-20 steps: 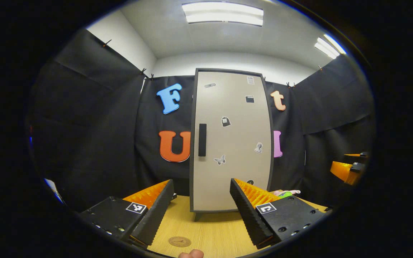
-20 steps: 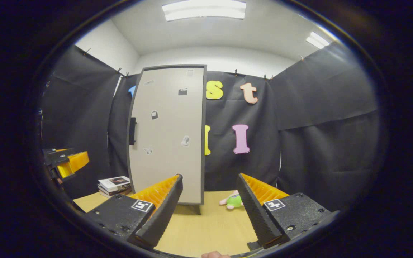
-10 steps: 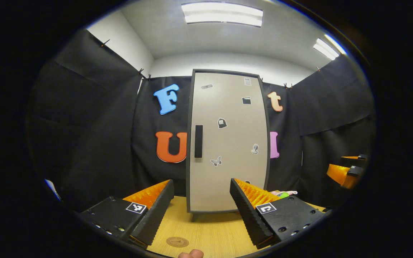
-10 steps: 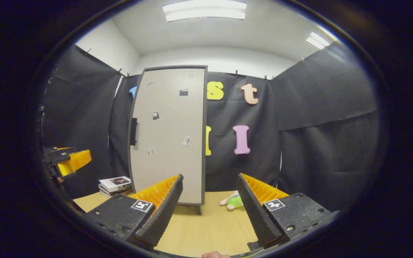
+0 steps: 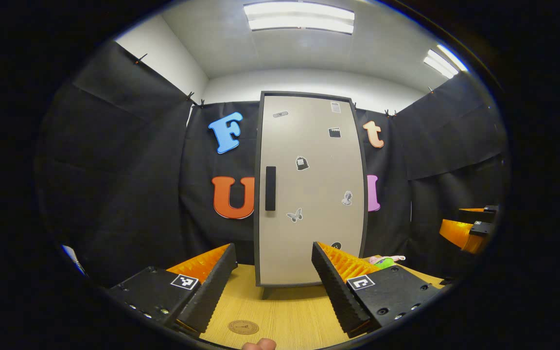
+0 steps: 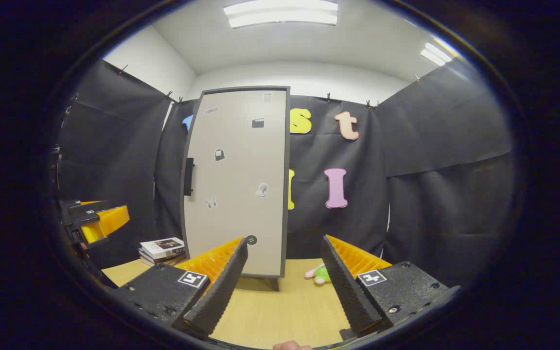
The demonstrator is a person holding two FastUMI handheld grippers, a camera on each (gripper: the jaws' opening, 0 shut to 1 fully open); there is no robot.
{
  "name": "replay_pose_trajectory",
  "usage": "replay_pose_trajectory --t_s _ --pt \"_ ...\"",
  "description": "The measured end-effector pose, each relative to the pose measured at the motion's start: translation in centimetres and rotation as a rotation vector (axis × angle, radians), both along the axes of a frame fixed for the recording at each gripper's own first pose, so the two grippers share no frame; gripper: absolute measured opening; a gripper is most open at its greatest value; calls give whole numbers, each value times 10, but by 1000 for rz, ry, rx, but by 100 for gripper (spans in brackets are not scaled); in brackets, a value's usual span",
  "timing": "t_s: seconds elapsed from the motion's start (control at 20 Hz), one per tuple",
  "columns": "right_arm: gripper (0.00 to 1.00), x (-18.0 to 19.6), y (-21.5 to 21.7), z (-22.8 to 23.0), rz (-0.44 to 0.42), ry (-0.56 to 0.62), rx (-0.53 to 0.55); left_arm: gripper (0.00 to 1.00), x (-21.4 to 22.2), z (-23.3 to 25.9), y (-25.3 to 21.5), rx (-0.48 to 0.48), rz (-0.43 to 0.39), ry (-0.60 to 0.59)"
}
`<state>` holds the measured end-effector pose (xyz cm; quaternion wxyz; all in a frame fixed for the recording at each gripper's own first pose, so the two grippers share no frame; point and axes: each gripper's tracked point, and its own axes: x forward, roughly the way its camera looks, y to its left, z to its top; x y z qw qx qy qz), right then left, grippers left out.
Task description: Open the cabinet door with the right hand, grasp the bottle in the cabinet with the left hand and place it on the coaster, then close the cabinet door with the right hand.
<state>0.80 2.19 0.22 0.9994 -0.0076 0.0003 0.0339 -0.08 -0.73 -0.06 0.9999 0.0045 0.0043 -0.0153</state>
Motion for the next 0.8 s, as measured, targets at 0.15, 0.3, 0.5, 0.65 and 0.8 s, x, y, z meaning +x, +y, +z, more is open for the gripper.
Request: replay_pose_trajectory --t_s 0.15,0.3,0.5,0.65,0.8 --pt "98 12 13 9 37 -13 3 95 0 0 -2 2 -4 -3" --pt "98 29 32 16 92 -15 -9 95 -1 -3 -8 4 -20 4" --pt "95 58 73 37 204 -27 -12 95 -3 -1 -11 14 -27 -3" --pt "95 85 109 46 287 -13 3 95 -4 -4 -13 19 -31 5" --pt "98 112 142 54 355 3 -1 95 -5 -3 -14 24 -32 5"
